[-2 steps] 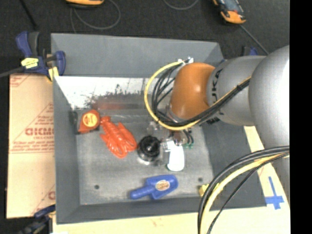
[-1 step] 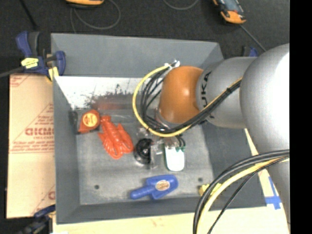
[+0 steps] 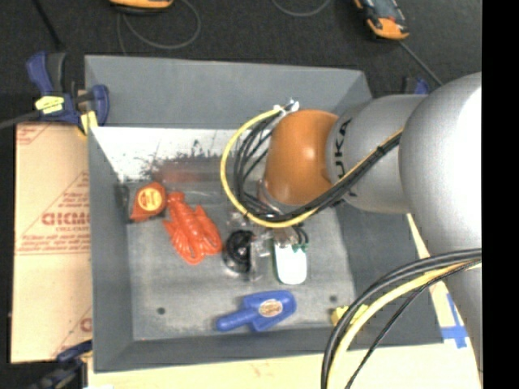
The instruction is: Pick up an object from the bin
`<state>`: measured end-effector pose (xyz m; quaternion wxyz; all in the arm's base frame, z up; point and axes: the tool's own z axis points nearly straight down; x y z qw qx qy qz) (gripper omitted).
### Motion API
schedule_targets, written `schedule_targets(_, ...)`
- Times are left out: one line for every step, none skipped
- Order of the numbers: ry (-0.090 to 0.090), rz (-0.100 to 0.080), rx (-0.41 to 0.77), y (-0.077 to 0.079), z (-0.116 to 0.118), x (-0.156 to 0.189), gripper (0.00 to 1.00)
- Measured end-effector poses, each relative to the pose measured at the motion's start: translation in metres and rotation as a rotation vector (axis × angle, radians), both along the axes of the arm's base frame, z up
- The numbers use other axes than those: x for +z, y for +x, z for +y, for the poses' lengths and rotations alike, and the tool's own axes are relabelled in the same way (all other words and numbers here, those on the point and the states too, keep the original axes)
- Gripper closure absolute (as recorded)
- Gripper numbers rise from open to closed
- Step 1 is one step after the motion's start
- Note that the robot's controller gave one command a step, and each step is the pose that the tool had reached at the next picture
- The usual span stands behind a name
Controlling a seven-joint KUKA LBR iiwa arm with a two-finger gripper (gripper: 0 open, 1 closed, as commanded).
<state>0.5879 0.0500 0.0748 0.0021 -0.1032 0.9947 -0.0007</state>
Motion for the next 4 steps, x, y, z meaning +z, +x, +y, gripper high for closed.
schedule_targets(0.001,0.004,0.039,0.031,-0.012,0.025,1.0)
schedule_targets(0.0,-0.003,0.062,0.039,-0.015,0.04,1.0)
schedule_targets(0.0,0.004,0.108,0.043,-0.032,0.085,1.0)
schedule_targets(-0.001,0.001,0.119,0.04,-0.032,0.133,1.0)
